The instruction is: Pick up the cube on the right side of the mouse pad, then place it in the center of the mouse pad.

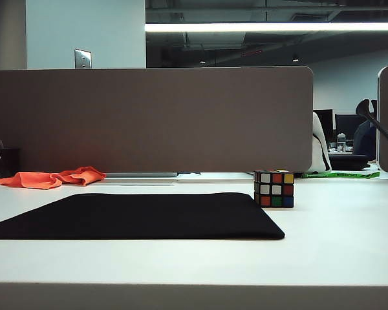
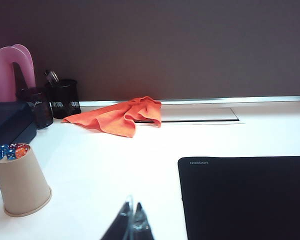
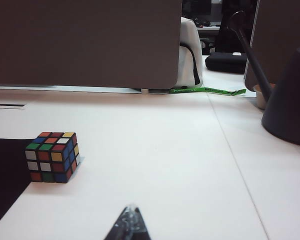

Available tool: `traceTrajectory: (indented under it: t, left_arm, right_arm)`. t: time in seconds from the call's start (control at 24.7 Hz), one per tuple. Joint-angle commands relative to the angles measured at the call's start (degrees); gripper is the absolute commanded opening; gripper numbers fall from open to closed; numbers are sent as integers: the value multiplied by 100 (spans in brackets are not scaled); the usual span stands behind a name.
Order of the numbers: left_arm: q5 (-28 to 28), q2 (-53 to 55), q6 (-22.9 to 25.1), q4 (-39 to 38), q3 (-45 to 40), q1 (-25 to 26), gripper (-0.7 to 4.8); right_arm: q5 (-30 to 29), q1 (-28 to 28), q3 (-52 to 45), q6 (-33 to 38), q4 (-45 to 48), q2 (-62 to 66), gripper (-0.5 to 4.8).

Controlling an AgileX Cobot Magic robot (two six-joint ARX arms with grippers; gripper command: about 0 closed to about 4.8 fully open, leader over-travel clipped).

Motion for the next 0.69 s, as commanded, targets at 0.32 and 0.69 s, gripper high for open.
traceTrajectory:
  t: [0.32, 0.69]
  left_arm:
    - [17, 4, 17, 57, 24, -2, -5]
    - [17, 4, -42, 61, 24, -2, -6]
  right_arm:
    - [-20, -2, -9, 20, 74, -4, -5]
    - [-15, -4, -9, 20, 79, -4, -6]
